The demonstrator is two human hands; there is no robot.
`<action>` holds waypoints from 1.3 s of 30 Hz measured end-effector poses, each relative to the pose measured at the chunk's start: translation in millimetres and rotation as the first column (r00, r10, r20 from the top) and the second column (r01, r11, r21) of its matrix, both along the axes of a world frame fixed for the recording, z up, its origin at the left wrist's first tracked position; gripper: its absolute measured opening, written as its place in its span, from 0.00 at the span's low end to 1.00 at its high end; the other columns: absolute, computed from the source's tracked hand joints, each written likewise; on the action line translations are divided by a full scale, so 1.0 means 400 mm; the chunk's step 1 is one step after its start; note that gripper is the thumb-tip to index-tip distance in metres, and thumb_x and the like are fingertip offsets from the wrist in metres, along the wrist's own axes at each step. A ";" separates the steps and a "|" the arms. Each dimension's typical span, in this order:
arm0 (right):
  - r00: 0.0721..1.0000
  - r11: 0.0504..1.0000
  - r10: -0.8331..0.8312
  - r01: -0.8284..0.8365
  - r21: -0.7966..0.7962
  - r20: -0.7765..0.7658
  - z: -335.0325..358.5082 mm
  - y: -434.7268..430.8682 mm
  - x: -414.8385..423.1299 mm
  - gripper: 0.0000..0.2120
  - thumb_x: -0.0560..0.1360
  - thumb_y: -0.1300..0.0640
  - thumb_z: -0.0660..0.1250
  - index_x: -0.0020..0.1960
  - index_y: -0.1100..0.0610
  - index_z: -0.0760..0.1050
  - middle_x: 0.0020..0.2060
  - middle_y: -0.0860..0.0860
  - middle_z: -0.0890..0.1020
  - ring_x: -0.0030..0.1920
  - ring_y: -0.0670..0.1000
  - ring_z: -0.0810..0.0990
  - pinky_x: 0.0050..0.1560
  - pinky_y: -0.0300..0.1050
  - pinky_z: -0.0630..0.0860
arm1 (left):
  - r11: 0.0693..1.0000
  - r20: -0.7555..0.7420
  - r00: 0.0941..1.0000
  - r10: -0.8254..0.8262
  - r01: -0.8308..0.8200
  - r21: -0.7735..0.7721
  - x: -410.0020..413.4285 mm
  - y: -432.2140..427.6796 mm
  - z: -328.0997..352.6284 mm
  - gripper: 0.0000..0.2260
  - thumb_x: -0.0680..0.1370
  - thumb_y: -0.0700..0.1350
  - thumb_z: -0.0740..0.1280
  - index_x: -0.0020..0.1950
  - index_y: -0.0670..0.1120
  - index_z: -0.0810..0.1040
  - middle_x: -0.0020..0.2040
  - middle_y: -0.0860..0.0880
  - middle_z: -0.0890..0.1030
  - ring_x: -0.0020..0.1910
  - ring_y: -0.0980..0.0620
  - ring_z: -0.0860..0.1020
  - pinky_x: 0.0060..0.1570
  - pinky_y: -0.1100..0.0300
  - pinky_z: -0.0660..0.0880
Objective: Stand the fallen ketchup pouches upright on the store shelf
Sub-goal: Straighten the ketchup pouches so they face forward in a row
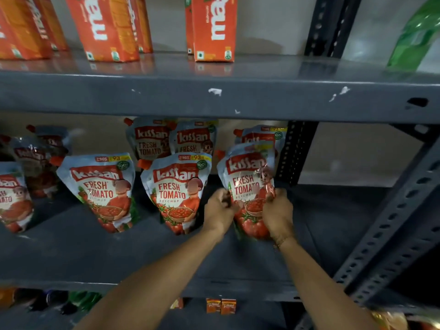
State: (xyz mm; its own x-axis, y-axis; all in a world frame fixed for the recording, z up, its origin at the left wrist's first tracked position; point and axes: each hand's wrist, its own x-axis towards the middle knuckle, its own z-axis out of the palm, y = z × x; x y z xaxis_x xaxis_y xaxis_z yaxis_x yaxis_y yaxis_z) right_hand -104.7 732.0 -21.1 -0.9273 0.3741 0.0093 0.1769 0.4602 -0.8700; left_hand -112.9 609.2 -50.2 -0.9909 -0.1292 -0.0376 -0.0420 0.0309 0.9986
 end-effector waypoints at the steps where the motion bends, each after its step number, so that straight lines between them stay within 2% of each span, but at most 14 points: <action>1: 0.998 0.998 -0.013 0.008 -0.067 -0.068 -0.003 0.003 0.006 0.10 0.79 0.62 0.53 0.58 0.63 0.68 0.54 0.60 0.79 0.53 0.58 0.78 0.48 0.45 0.72 | 1.000 -0.060 0.998 -0.012 0.012 0.002 -0.008 0.004 0.008 0.12 0.72 0.34 0.71 0.50 0.46 0.74 0.49 0.49 0.80 0.49 0.52 0.79 0.54 0.56 0.77; 5: 0.976 0.926 -0.066 -0.017 -0.377 -0.206 -0.041 0.006 0.003 0.13 0.81 0.55 0.53 0.63 0.59 0.66 0.54 0.55 0.78 0.52 0.52 0.77 0.50 0.45 0.74 | 0.995 -0.119 0.993 0.025 -0.013 0.101 -0.017 0.002 -0.007 0.13 0.72 0.35 0.72 0.49 0.48 0.74 0.48 0.50 0.81 0.48 0.54 0.80 0.48 0.66 0.78; 8: 0.964 0.723 -0.116 -0.084 -0.686 -0.240 -0.018 0.010 -0.027 0.12 0.81 0.52 0.52 0.61 0.57 0.66 0.49 0.51 0.79 0.48 0.50 0.80 0.46 0.44 0.77 | 0.970 -0.105 0.994 0.009 0.017 0.244 -0.024 0.013 0.010 0.10 0.74 0.41 0.71 0.55 0.45 0.78 0.52 0.47 0.83 0.52 0.52 0.82 0.52 0.61 0.79; 11: 0.967 0.537 -0.152 -0.094 -0.838 -0.206 0.015 0.014 -0.052 0.08 0.81 0.57 0.53 0.56 0.58 0.68 0.43 0.51 0.79 0.42 0.49 0.80 0.37 0.43 0.76 | 0.927 -0.063 0.997 -0.034 0.054 0.371 -0.043 0.024 0.050 0.06 0.75 0.45 0.69 0.50 0.45 0.80 0.48 0.46 0.84 0.47 0.51 0.84 0.49 0.57 0.81; 15: 0.956 0.514 -0.209 -0.073 -0.854 -0.208 0.020 0.031 -0.069 0.07 0.80 0.60 0.54 0.50 0.56 0.71 0.42 0.53 0.80 0.40 0.51 0.81 0.36 0.44 0.77 | 0.909 -0.022 0.994 -0.104 0.104 0.405 -0.051 0.048 0.068 0.04 0.76 0.45 0.68 0.45 0.45 0.79 0.43 0.49 0.85 0.37 0.58 0.85 0.36 0.65 0.80; 21: 0.931 0.541 -0.275 -0.056 -0.839 -0.240 0.015 0.039 -0.053 0.08 0.81 0.56 0.54 0.51 0.55 0.71 0.42 0.51 0.81 0.41 0.50 0.82 0.40 0.47 0.79 | 0.908 -0.045 0.987 -0.152 0.158 0.388 -0.040 0.061 0.063 0.04 0.77 0.44 0.67 0.50 0.46 0.80 0.48 0.46 0.85 0.47 0.51 0.84 0.50 0.55 0.81; 24: 0.894 0.674 -0.448 0.324 -0.664 -0.019 -0.043 -0.017 -0.030 0.15 0.79 0.49 0.55 0.53 0.58 0.74 0.52 0.56 0.80 0.53 0.57 0.80 0.54 0.56 0.79 | 0.945 -0.046 0.980 -0.192 0.197 0.260 -0.005 0.028 0.038 0.06 0.77 0.47 0.66 0.53 0.50 0.77 0.52 0.51 0.83 0.52 0.56 0.80 0.52 0.59 0.78; 26: 0.825 0.667 -0.547 0.531 -0.522 0.141 -0.097 -0.079 0.016 0.22 0.77 0.44 0.55 0.59 0.61 0.71 0.61 0.60 0.73 0.63 0.61 0.71 0.64 0.60 0.71 | 0.982 -0.016 0.989 -0.145 0.146 0.123 0.032 -0.009 -0.011 0.05 0.78 0.51 0.63 0.48 0.51 0.75 0.45 0.57 0.79 0.46 0.62 0.77 0.51 0.63 0.74; 29: 0.935 0.784 -0.326 0.188 -0.591 -0.136 -0.158 -0.178 0.092 0.17 0.76 0.44 0.56 0.46 0.60 0.66 0.48 0.54 0.73 0.49 0.54 0.74 0.54 0.54 0.72 | 0.988 -0.012 0.989 0.145 -0.144 0.059 0.080 -0.079 -0.081 0.17 0.80 0.53 0.59 0.34 0.48 0.75 0.34 0.50 0.77 0.38 0.52 0.76 0.48 0.52 0.73; 32: 0.977 0.806 0.045 -0.158 -0.571 -0.208 -0.155 -0.258 0.076 0.03 0.80 0.53 0.56 0.48 0.52 0.64 0.43 0.49 0.72 0.43 0.48 0.72 0.50 0.49 0.68 | 0.937 0.116 0.930 0.349 -0.348 -0.030 0.088 -0.182 -0.097 0.25 0.80 0.58 0.54 0.29 0.45 0.71 0.28 0.46 0.74 0.35 0.45 0.74 0.44 0.52 0.71; 34: 0.960 0.772 0.203 -0.279 -0.571 -0.196 -0.131 -0.301 0.027 0.12 0.79 0.52 0.57 0.62 0.53 0.66 0.52 0.49 0.74 0.52 0.49 0.74 0.54 0.47 0.71 | 0.912 0.185 0.893 0.411 -0.402 -0.084 0.083 -0.254 -0.086 0.30 0.76 0.66 0.54 0.34 0.39 0.73 0.31 0.40 0.75 0.37 0.40 0.76 0.41 0.51 0.72; 36: 0.955 0.682 0.224 -0.295 -0.670 -0.192 -0.094 -0.331 -0.020 0.16 0.79 0.53 0.58 0.66 0.54 0.67 0.56 0.49 0.76 0.55 0.50 0.76 0.55 0.45 0.73 | 0.884 0.142 0.872 0.468 -0.465 -0.051 0.069 -0.305 -0.075 0.37 0.68 0.72 0.58 0.44 0.36 0.72 0.36 0.37 0.75 0.41 0.38 0.77 0.38 0.53 0.72; 37: 0.957 0.640 0.211 -0.289 -0.712 -0.199 -0.082 -0.341 -0.038 0.14 0.79 0.53 0.59 0.64 0.55 0.70 0.55 0.51 0.78 0.54 0.50 0.78 0.54 0.46 0.75 | 0.880 0.110 0.873 0.474 -0.474 -0.034 0.061 -0.322 -0.064 0.36 0.68 0.70 0.60 0.51 0.36 0.71 0.41 0.39 0.77 0.46 0.38 0.77 0.41 0.52 0.74; 39: 0.965 0.591 0.184 -0.259 -0.763 -0.185 -0.065 -0.348 -0.062 0.08 0.78 0.55 0.61 0.54 0.55 0.76 0.51 0.54 0.81 0.49 0.52 0.80 0.53 0.49 0.78 | 0.905 0.104 0.900 0.423 -0.425 0.002 0.045 -0.338 -0.034 0.35 0.72 0.64 0.65 0.68 0.39 0.66 0.60 0.42 0.76 0.62 0.41 0.75 0.61 0.50 0.73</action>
State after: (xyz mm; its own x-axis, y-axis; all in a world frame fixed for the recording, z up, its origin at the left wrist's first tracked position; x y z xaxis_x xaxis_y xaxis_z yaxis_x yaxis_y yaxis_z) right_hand -129.5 592.8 -47.1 -0.9924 0.0575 -0.1083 0.0788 -0.3781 -0.9224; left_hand -94.8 474.1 -63.8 -0.8336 -0.5341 -0.1410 -0.1445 -0.0356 0.9889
